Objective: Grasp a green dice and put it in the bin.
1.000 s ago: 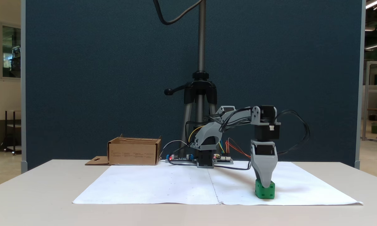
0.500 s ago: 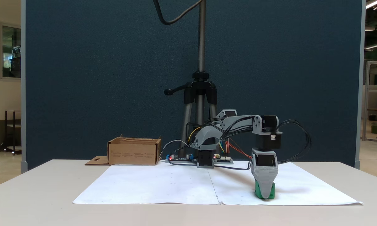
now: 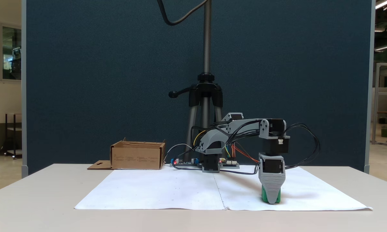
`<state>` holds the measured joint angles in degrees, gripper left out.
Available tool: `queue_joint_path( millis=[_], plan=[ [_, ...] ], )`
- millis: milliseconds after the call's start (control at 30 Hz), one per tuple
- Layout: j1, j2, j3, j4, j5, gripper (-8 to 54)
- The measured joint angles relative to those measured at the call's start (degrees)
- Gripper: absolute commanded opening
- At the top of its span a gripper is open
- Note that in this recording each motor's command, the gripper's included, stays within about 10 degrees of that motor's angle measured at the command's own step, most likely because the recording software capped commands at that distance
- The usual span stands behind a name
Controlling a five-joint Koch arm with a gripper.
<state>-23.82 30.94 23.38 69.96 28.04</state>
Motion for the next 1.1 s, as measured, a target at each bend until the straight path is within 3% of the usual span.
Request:
queue_joint_path(
  millis=[267,600,900,1100],
  plan=[
    [0.7,1.3,0.1,0.0,0.3,12.1],
    [0.0,20.4,0.0,0.3,0.3,12.1],
    [1.7,21.9,2.5,1.3,0.3,12.1],
    [11.3,28.0,9.7,1.4,-0.2,12.1]
  ],
)
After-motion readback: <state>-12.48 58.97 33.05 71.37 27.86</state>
